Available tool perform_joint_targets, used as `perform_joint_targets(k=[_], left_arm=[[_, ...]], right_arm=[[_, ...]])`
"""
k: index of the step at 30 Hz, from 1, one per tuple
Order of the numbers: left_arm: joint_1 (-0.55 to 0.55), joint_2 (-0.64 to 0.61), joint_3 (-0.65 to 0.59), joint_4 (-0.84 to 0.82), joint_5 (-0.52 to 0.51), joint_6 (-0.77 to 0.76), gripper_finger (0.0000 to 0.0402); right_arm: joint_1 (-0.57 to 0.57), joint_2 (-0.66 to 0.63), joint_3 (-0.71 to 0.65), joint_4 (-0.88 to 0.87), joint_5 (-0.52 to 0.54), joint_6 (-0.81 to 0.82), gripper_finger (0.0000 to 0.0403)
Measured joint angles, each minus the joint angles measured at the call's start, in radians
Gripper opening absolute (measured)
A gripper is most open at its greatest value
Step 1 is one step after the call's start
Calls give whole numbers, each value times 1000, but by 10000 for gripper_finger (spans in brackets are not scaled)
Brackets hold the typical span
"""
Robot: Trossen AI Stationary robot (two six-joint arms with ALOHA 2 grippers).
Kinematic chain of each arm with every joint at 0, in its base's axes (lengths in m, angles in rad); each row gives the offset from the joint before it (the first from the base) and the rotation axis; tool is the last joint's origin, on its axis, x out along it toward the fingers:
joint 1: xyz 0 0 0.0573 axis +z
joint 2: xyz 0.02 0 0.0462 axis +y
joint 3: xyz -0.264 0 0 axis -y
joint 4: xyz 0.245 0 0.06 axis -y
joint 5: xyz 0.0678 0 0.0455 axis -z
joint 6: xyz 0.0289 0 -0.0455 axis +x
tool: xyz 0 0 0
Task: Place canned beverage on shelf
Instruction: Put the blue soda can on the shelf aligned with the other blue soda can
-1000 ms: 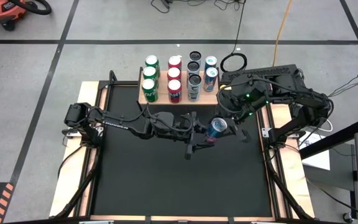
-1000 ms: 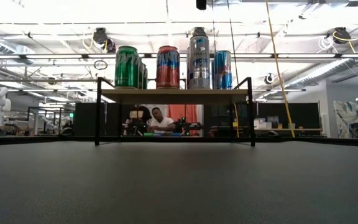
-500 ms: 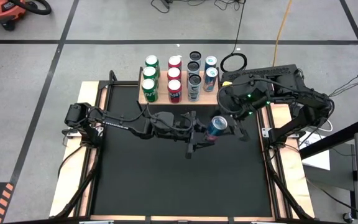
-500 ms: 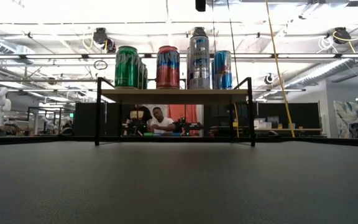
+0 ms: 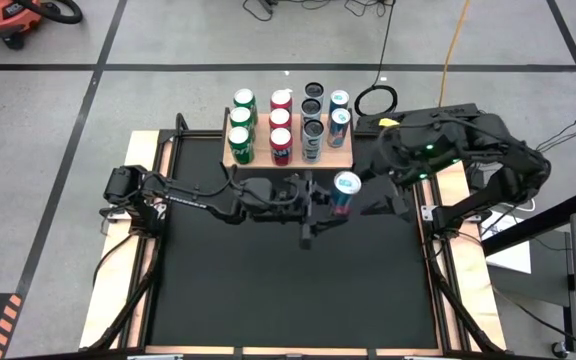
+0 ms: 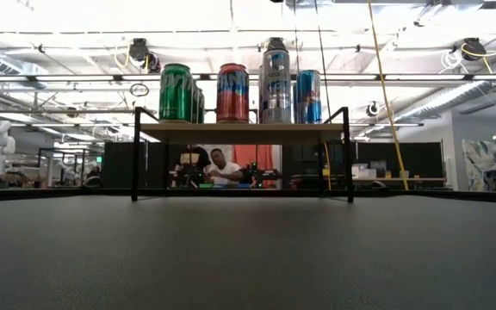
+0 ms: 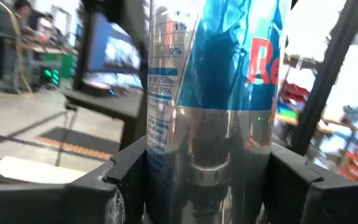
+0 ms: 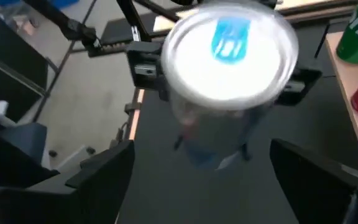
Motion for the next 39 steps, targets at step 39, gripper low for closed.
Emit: perform_joint_targets(k=[39], left_arm=[[0, 0, 0, 192, -159, 186, 242]], right_arm=[[19, 30, -1, 388, 204, 48, 355]])
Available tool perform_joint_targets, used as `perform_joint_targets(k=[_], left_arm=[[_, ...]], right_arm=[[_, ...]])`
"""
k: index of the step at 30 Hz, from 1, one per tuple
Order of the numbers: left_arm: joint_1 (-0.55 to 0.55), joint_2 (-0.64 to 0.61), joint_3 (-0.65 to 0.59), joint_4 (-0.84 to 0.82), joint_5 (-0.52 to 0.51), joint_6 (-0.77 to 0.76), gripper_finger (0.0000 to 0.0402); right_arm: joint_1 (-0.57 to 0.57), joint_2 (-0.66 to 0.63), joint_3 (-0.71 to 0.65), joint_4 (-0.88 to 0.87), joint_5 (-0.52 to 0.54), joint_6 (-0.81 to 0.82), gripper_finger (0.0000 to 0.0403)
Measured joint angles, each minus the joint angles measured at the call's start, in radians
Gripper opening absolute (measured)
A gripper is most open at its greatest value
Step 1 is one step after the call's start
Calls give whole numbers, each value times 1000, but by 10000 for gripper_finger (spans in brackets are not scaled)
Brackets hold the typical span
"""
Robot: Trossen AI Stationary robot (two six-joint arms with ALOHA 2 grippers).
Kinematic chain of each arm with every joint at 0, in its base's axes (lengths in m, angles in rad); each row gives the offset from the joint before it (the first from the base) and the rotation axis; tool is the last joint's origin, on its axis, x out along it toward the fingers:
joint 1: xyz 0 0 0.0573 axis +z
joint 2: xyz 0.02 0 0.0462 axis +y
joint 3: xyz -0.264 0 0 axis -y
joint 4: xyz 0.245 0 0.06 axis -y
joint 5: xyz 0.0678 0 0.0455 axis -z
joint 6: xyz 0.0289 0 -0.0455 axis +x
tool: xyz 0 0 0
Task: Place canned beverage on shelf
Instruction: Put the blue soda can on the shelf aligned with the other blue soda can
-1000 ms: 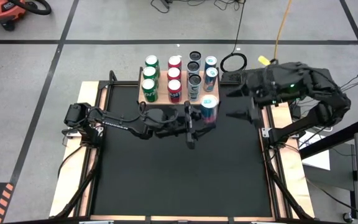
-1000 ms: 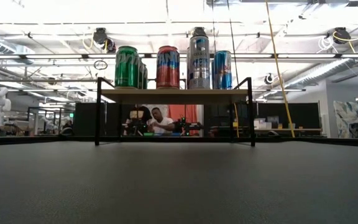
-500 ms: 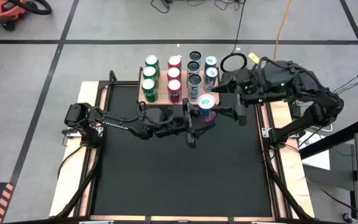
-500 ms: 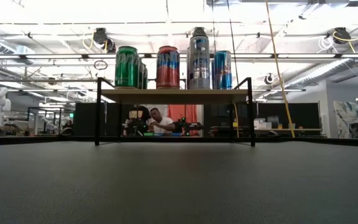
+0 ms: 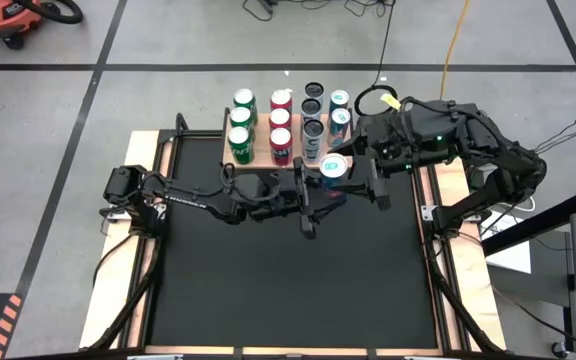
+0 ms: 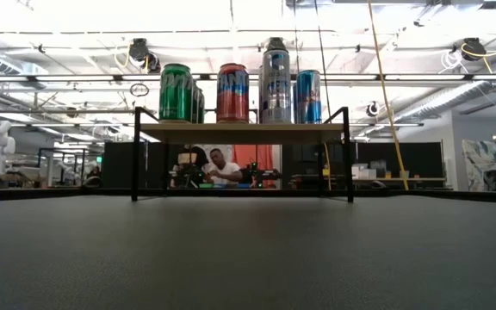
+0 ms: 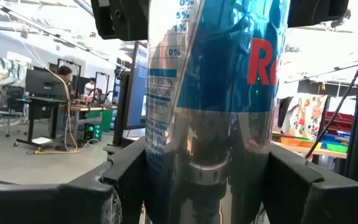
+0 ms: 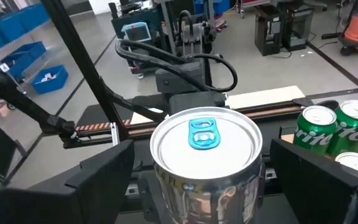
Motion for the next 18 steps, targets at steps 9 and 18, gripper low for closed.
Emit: perform_joint_targets(k=[9, 18], left_arm=[[0, 0, 0, 0, 0, 0, 242], [0, 0, 0, -3, 1, -3, 242]], right_arm=[[0, 22, 0, -7, -3, -22, 314], [0, 28, 0, -5, -1, -26, 244]])
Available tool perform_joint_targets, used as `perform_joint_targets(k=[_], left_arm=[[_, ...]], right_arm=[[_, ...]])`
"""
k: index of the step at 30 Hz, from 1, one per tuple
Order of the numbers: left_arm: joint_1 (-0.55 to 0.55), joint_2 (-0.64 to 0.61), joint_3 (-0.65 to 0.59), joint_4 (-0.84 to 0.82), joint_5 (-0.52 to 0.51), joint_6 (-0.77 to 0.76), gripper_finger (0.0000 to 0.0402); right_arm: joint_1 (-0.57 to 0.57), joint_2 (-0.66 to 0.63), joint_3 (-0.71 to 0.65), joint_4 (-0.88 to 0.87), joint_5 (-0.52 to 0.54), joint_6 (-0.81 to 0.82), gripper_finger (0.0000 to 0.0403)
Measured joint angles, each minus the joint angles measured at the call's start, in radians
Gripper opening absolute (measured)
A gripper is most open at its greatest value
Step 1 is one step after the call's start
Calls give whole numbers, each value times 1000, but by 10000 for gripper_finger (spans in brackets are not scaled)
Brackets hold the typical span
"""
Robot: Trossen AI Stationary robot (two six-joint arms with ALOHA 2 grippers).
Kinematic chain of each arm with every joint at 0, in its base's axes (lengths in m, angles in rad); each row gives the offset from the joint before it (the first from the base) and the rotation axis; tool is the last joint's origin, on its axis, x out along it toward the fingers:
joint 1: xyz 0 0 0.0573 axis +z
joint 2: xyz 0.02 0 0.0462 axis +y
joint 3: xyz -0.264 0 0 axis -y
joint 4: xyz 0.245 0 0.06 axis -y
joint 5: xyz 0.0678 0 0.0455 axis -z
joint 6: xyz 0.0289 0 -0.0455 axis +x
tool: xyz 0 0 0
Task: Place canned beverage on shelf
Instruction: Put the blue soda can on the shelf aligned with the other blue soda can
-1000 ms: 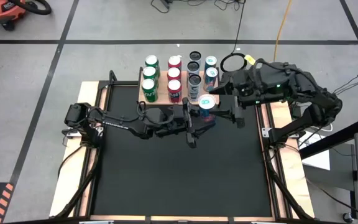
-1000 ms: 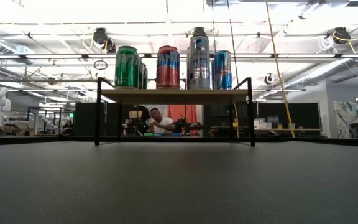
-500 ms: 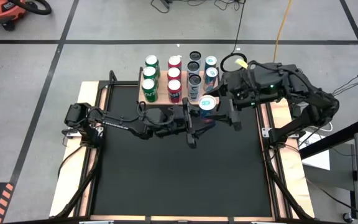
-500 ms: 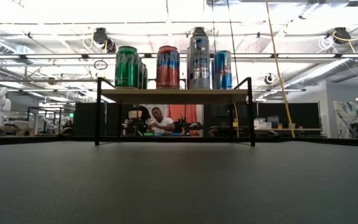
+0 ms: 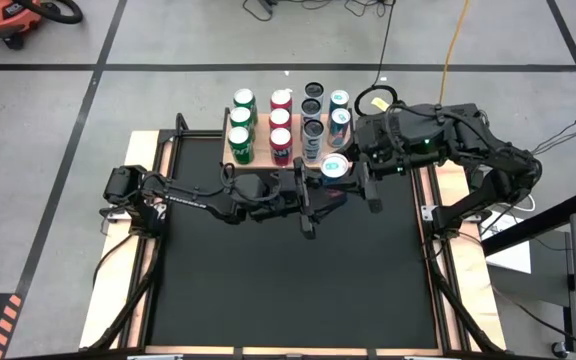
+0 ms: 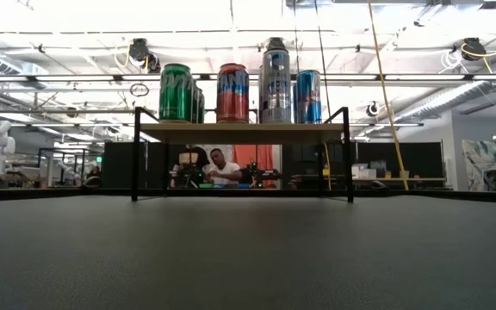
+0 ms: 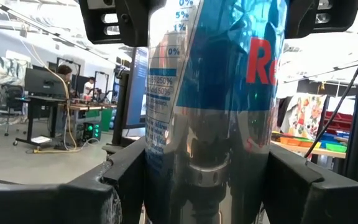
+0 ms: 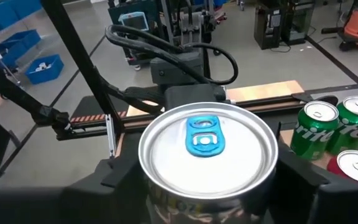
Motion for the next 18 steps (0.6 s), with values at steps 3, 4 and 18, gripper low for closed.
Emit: perform_joint_targets(k=[3, 4, 18], left_arm=[[0, 0, 0, 0, 0, 0, 242], [0, 0, 0, 0, 0, -1, 242], [-11, 0, 2, -3, -42, -19, 256]], right_arm=[[0, -3, 0, -1, 1, -8, 229], [0, -4, 0, -2, 1, -8, 226], [0, -16, -1, -5, -3, -19, 223]])
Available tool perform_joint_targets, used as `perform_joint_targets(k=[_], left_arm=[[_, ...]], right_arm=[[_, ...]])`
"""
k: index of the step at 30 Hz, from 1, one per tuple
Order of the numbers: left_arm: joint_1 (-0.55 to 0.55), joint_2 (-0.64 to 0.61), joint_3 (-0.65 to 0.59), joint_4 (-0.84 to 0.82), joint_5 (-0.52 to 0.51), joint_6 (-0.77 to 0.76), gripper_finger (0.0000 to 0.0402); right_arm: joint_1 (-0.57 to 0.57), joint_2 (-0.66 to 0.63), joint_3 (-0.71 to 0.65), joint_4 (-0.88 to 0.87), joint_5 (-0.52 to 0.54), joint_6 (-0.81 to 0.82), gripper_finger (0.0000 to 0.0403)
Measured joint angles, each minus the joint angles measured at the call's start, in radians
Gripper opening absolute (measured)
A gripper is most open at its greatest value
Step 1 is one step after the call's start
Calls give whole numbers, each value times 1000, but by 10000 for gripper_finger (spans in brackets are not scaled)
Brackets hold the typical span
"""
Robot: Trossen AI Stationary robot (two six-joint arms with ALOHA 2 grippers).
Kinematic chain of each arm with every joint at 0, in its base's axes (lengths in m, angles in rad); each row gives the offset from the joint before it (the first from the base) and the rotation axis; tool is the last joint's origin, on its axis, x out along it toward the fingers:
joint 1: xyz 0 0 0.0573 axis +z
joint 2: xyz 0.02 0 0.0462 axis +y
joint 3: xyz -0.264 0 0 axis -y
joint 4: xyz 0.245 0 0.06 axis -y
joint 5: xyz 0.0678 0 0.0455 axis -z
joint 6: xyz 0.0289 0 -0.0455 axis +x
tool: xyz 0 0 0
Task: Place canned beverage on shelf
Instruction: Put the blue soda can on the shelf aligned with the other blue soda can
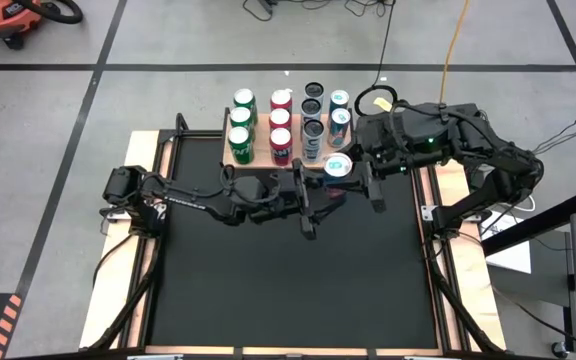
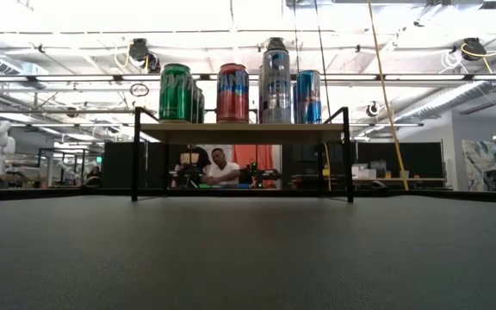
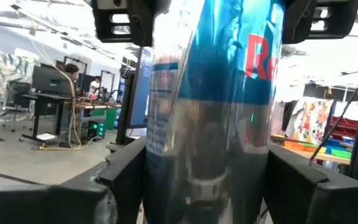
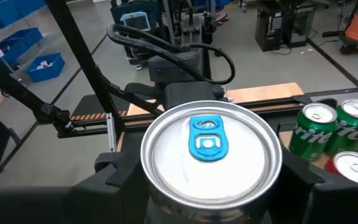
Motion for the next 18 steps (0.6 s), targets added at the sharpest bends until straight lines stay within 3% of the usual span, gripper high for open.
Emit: perform_joint_targets(k=[8, 14, 18], left_arm=[[-26, -5, 0, -23, -127, -8, 332], [-50, -33, 0, -55, -137, -12, 342], [-72, -71, 0, -163, -147, -103, 343]], right_arm=[[0, -43, -1, -29, 5, -15, 223], [0, -101, -1, -69, 2, -30, 222], [0, -149, -1, -109, 1, -38, 222]])
